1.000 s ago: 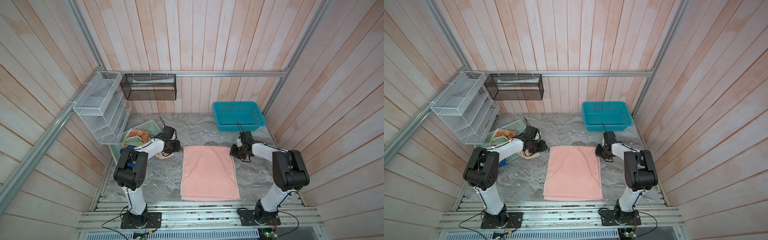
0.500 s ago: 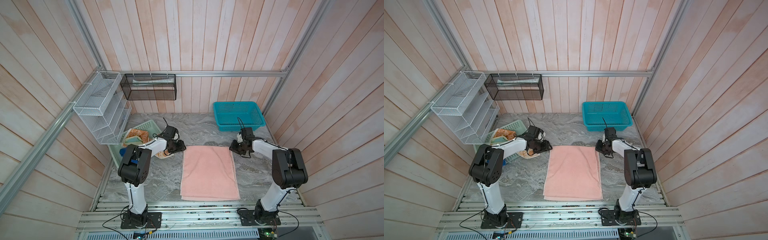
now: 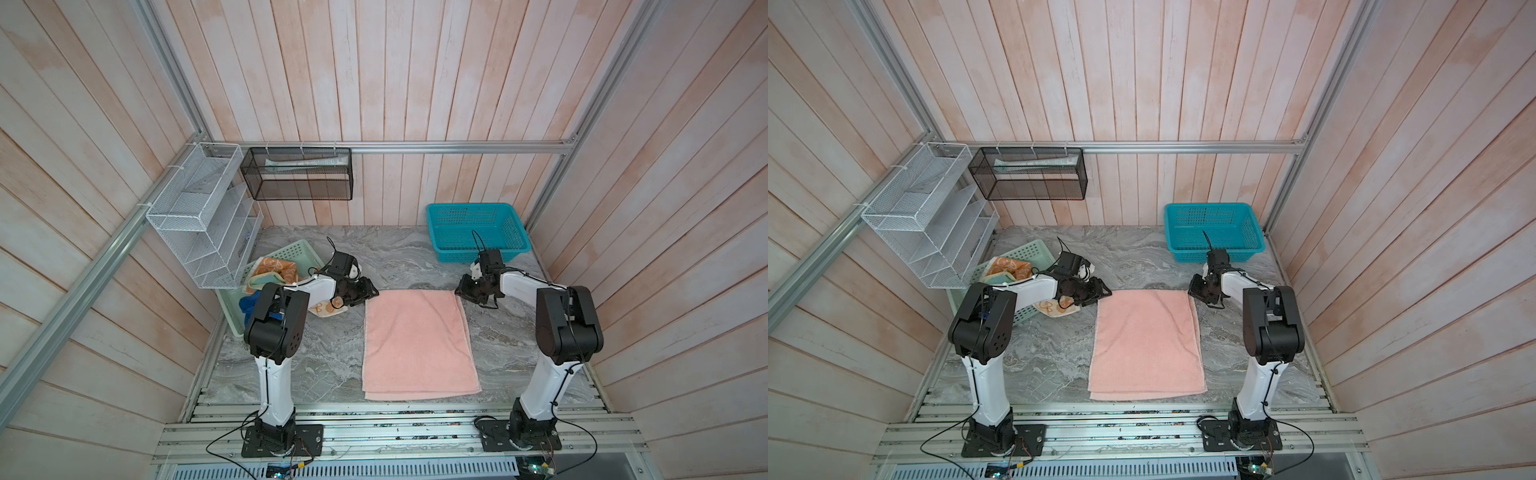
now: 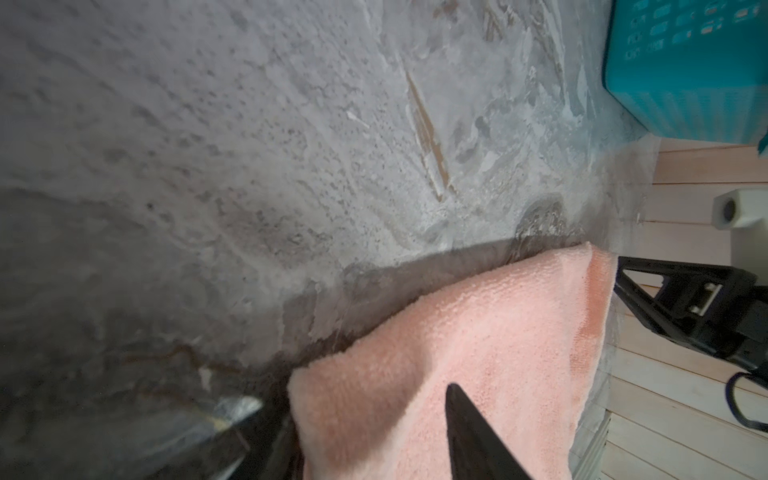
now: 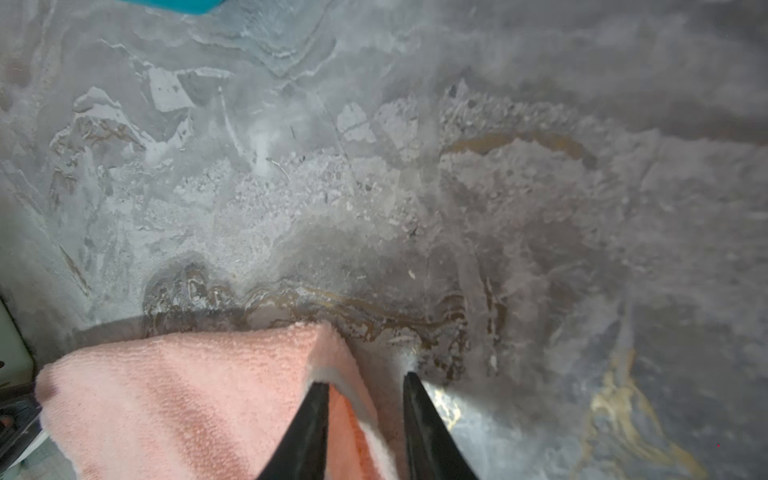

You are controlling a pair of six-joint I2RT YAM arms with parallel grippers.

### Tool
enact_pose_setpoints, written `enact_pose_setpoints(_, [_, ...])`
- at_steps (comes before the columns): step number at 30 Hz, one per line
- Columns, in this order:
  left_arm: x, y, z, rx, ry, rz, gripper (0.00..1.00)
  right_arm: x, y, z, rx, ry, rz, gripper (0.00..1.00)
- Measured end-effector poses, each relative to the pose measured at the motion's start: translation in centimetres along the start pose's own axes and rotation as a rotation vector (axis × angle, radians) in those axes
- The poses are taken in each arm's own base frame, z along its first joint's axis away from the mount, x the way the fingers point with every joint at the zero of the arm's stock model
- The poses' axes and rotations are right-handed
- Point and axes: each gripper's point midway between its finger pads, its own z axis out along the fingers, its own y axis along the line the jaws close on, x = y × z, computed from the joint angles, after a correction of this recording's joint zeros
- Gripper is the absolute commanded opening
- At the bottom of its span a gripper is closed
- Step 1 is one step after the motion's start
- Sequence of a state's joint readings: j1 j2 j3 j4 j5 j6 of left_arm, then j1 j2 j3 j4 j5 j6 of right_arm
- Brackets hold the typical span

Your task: Fold and stack the towels

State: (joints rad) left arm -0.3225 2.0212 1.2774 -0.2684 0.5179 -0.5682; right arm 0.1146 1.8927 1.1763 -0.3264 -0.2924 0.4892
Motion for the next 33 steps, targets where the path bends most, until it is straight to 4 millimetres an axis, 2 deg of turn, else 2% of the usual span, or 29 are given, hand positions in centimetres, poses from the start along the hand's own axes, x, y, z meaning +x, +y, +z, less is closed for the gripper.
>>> enact_pose_setpoints(4, [-0.1,0.1,0.0,0.002,0.001,-0.011,0.50,-0.3,-0.9,-0.8,0.026,-0.008,0.018,0.33])
enact_pose_setpoints(9, [-0.3,0.3,-0.2,0.009,-0.001,-0.030,0.43,-2.3,-2.4,-4.0,0.029,-0.084,0.066,0.33])
enact_pose_setpoints(12, [-0.3,0.2,-0.3,0.020,0.003,-0.033,0.36,-2.7,-1.9,-4.7,-0.002,-0.092,0.072,0.33])
enact_pose_setpoints(16, [-0.4,0.1,-0.3,0.028,0.002,-0.036,0.25,-2.0,0.0,-3.8,-0.053,-0.052,0.054,0.33])
enact_pose_setpoints(19, [-0.4,-0.2,-0.4,0.040,0.004,-0.036,0.19,-1.4,1.1,-2.4,-0.080,-0.010,0.041,0.33])
enact_pose_setpoints(25, [-0.5,-0.5,-0.4,0.056,0.004,-0.032,0.17,-0.1,0.6,-0.2,-0.071,0.056,0.064,0.33])
enact_pose_setpoints(28, [-0.4,-0.5,-0.4,0.060,0.006,-0.030,0.12,0.1,0.4,0.2,-0.070,0.067,0.071,0.26])
enact_pose_setpoints(31, [-0.4,-0.7,-0.4,0.069,0.011,-0.021,0.01,-0.1,0.6,0.3,-0.075,0.067,0.073,0.06])
enact_pose_setpoints(32, [-0.4,-0.8,-0.4,0.072,0.011,-0.018,0.00,-0.3,0.7,0.2,-0.078,0.062,0.070,0.01])
enact_pose_setpoints(33, [-0.4,-0.8,-0.4,0.074,0.010,-0.014,0.00,-0.6,0.9,0.1,-0.084,0.055,0.063,0.00])
